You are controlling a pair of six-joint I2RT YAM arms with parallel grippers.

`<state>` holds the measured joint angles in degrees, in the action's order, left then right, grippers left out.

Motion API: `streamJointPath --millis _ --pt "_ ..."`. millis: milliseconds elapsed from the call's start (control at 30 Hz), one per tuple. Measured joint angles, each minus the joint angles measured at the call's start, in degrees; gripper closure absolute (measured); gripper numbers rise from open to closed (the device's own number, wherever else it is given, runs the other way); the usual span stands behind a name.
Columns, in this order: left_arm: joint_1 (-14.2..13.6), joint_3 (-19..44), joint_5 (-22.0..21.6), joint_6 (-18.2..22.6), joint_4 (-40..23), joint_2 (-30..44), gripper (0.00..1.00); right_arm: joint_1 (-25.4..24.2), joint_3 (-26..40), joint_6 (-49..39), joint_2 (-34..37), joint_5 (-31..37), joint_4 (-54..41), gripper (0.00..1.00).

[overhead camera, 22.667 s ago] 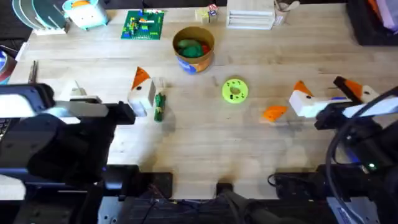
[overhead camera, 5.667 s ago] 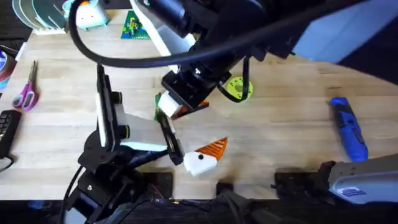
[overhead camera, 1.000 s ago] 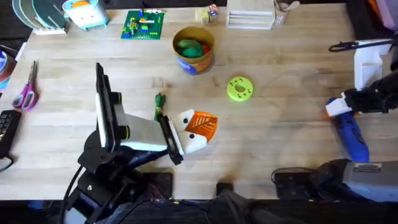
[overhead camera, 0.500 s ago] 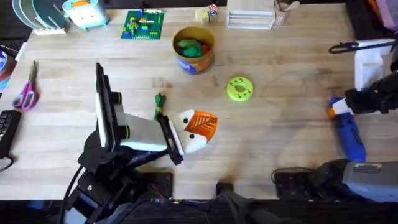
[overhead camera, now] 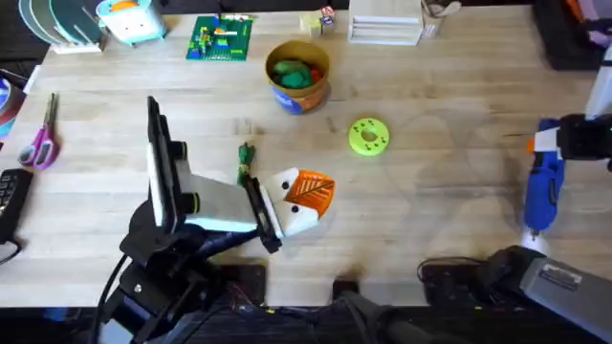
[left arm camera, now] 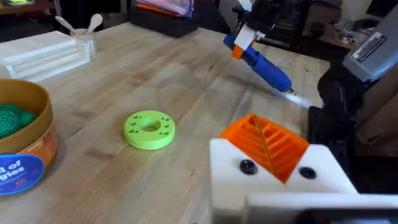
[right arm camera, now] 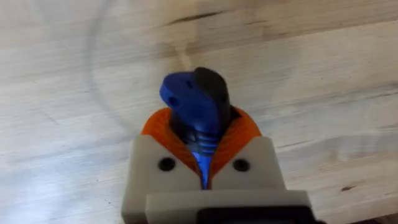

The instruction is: Pick up the gripper from the table and insert it into the empty holder that is missing its gripper. Then pick up a screw, insert it into the mounting hole, and use the screwdriver to tighten it. Finally, clean up the table by picking up the vegetable and placing it into the bucket.

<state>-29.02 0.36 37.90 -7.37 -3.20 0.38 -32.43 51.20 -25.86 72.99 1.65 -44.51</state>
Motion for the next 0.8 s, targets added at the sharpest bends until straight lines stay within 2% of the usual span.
streamJointPath --millis 167,400,500,600,800 --pt "0.0 0.0 0.0 0.0 0.0 0.0 0.995 3.2 0.0 4.8 -9.4 -5.0 2.2 0.979" --pt "0.0 0.0 0.0 0.0 0.0 0.0 0.995 13.2 -0.1 18.2 -21.0 -10.0 13.6 0.979" --pt "0.0 0.0 0.0 0.0 0.0 0.0 0.995 19.3 -0.2 24.6 -24.2 -11.2 20.5 0.979" --pt "0.0 0.0 0.0 0.0 0.0 0.0 0.995 28.1 -0.2 29.8 -26.3 -12.0 28.0 0.979" --pt "0.0 0.0 0.0 0.0 0.0 0.0 0.995 46.5 -0.2 33.8 -26.6 -12.9 40.0 0.979"
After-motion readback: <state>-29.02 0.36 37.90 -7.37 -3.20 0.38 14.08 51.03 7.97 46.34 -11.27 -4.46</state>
